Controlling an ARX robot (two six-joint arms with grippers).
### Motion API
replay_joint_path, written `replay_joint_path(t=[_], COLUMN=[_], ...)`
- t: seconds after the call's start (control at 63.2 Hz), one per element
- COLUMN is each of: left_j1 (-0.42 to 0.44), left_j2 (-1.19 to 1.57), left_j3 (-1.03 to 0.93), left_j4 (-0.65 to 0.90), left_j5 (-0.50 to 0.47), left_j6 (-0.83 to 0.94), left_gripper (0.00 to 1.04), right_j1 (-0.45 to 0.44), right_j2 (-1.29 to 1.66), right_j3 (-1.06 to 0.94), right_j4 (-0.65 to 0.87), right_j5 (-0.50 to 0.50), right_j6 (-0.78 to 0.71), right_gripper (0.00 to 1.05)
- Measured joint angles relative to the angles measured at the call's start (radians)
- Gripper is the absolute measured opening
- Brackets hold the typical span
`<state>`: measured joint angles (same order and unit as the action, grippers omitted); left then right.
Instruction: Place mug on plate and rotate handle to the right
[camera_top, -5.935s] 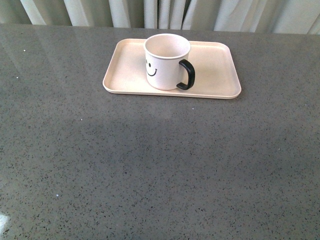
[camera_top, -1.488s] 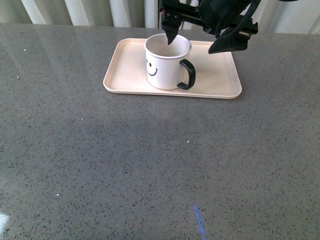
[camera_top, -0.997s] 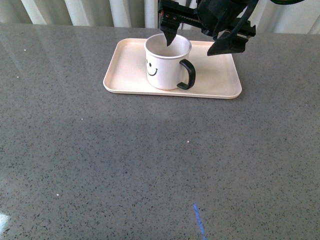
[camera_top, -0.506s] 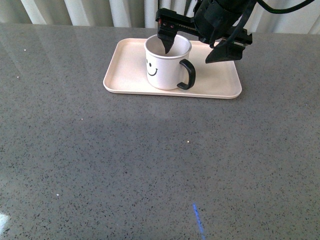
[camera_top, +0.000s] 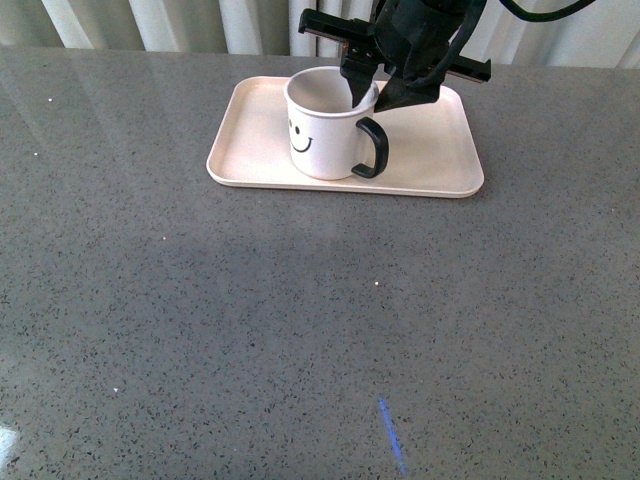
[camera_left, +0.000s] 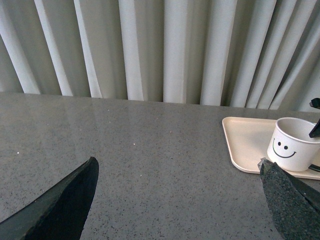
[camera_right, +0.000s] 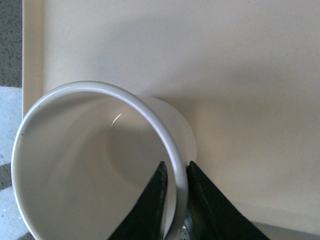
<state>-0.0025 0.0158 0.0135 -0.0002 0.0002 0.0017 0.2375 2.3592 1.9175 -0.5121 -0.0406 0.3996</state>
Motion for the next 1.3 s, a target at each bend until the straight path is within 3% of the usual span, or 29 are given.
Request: replay_joint_path(t=[0.269,0.776,1.298], left_j1=[0.0,0.0,0.0], left_j2=[0.0,0.0,0.0], left_j3=[0.0,0.0,0.0], left_j4=[0.0,0.0,0.0], left_j5=[0.0,0.0,0.0], left_j6=[0.0,0.0,0.0], left_gripper=[0.96,0.96,0.96], right_j1=[-0.048,-0.072,-0.069], right_j2=[-0.023,0.0,0.123], right_j3=[0.011,0.209,0.334], right_j4=[-0.011,-0.162,-0.238], right_j5=[-0.063,-0.174,-0.191], right_j6=[-0.112,-0.578,-0.739], right_gripper=[0.02,0.02,0.02])
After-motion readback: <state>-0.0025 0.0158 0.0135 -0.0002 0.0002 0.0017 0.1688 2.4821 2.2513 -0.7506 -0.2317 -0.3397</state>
